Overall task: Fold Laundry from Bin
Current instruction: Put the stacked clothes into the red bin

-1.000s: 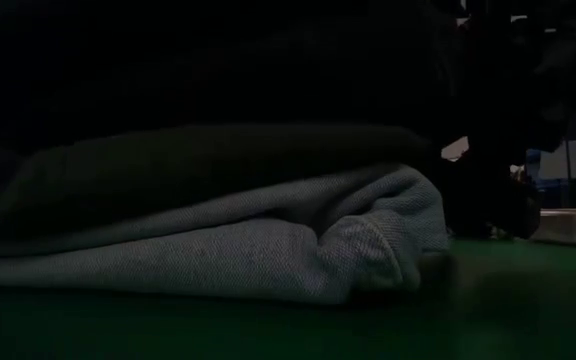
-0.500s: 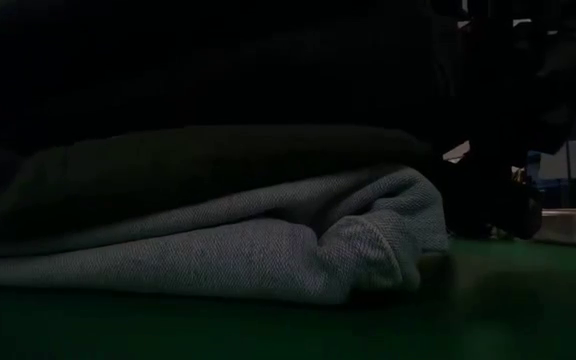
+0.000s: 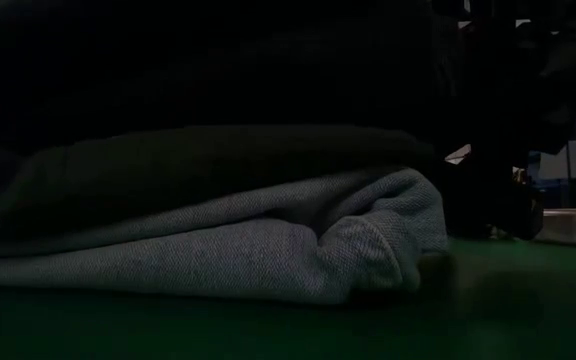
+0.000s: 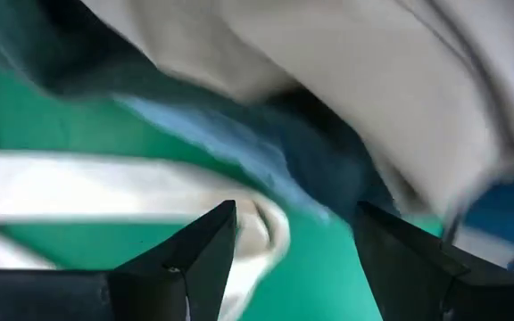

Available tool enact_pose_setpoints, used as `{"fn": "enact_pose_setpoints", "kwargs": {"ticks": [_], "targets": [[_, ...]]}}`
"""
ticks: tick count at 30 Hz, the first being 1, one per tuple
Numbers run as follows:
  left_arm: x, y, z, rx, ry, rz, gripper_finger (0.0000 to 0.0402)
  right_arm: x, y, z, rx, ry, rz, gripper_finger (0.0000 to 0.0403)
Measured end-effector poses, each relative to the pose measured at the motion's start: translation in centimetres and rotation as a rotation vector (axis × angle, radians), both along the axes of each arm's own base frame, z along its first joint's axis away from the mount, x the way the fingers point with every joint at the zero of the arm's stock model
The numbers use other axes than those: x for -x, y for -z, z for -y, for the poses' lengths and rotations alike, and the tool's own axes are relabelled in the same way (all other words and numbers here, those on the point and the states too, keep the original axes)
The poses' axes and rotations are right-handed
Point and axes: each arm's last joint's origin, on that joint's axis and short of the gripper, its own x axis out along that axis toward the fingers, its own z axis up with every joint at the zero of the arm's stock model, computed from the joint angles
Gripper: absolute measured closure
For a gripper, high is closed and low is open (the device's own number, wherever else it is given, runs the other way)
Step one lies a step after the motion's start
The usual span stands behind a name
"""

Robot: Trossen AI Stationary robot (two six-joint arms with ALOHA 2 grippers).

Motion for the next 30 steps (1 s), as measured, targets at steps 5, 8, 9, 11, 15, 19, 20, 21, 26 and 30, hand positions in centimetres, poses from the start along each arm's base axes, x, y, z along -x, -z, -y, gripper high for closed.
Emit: {"fn": "enact_pose_setpoints", "kwargs": {"ticks": [5, 8, 9, 11, 15, 19, 20, 21, 26, 30], "targets": [[0.6, 3.0, -2.4, 0.047, -0.092, 0.088, 0.0182, 0.0, 0.0, 0.0, 0.000, 0.000, 0.000, 0.0167], [1.2, 4.3, -3.3, 0.044, -0.137, 0.054, 0.0182, 0.0, 0.0, 0.0, 0.000, -0.001, 0.000, 0.0167], [1.2, 4.6, -3.6, 0.044, -0.152, 0.048, 0.0182, 0.0, 0.0, 0.0, 0.000, -0.001, 0.000, 0.0167], [1.3, 5.1, -4.0, 0.030, -0.182, 0.036, 0.0182, 0.0, 0.0, 0.0, 0.000, -0.001, -0.001, 0.0167], [1.2, 5.3, -4.5, 0.005, -0.221, 0.046, 0.0182, 0.0, 0.0, 0.0, 0.000, -0.001, -0.001, 0.0167], [1.0, 5.2, -4.7, -0.048, -0.216, 0.077, 0.0182, 0.0, 0.0, 0.0, -0.001, -0.001, -0.001, 0.0167], [1.0, 5.3, -4.8, -0.052, -0.220, 0.075, 0.0182, 0.0, 0.0, 0.0, -0.001, -0.001, -0.001, 0.0167], [0.9, 5.4, -4.8, -0.054, -0.224, 0.070, 0.0182, 0.0, 0.0, 0.0, -0.001, 0.000, -0.001, 0.0167], [0.3, 6.0, -4.8, -0.075, -0.248, 0.068, 0.0182, 0.0, 0.0, 0.0, -0.001, 0.000, -0.001, 0.0167], [-0.9, 6.8, -4.7, -0.068, -0.260, 0.088, 0.0182, 0.0, 0.0, 0.0, 0.010, 0.014, 0.001, 0.0167]]}}
